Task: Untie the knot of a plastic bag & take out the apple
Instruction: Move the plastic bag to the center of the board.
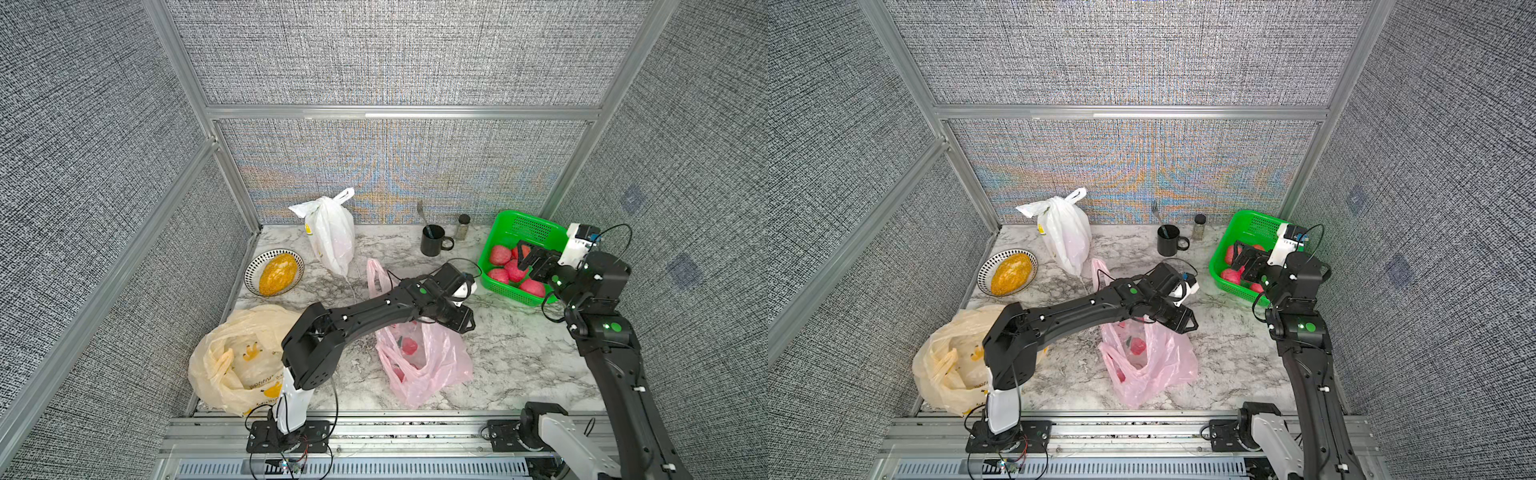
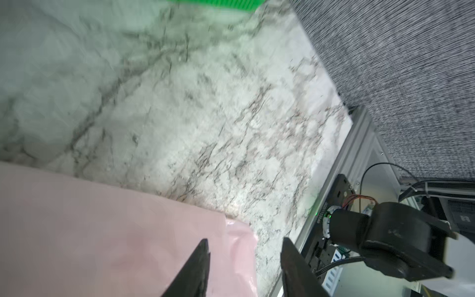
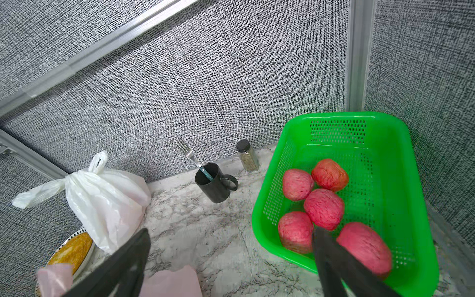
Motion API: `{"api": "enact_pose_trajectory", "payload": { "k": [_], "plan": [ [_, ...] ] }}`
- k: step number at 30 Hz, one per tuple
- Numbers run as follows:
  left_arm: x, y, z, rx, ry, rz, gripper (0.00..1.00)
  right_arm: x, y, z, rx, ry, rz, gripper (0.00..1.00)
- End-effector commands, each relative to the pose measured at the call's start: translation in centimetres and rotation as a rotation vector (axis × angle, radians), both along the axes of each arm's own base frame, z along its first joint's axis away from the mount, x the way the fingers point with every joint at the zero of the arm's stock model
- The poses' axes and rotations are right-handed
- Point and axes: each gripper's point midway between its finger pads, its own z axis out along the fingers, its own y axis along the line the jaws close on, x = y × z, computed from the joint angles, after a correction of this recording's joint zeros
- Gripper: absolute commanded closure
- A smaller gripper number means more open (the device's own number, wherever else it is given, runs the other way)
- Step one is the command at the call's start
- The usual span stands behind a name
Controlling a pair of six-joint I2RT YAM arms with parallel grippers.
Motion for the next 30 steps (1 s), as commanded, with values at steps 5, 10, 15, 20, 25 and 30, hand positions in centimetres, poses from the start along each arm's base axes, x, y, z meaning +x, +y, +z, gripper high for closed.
{"api": "enact_pose_trajectory", "payload": {
  "k": [5,10,15,20,25,30],
  "plan": [
    [3.2,14.4,-8.1,0.277,0.208,0.406,0.53,-0.5,0.5,0.2,0.019,-0.008,0.027,0.02],
    [6.3,24.5,-9.0,0.414,0.139,0.655,0.51,-0.4,1.1,-0.6,0.041,0.003,0.058,0.02],
    [8.1,33.9,-8.4,0.533,0.064,0.932,0.47,-0.5,1.4,-1.1,0.046,0.013,0.076,0.02],
    [8.0,42.2,-6.8,0.593,-0.017,1.206,0.45,-0.6,1.7,-1.6,0.045,0.025,0.093,0.02],
    [8.1,47.6,-4.2,0.585,-0.090,1.367,0.45,-0.5,2.3,-2.5,0.053,0.044,0.126,0.02],
    [9.1,49.0,-2.1,0.523,-0.139,1.410,0.40,-0.4,2.8,-3.4,0.068,0.061,0.159,0.02]
  ]
}}
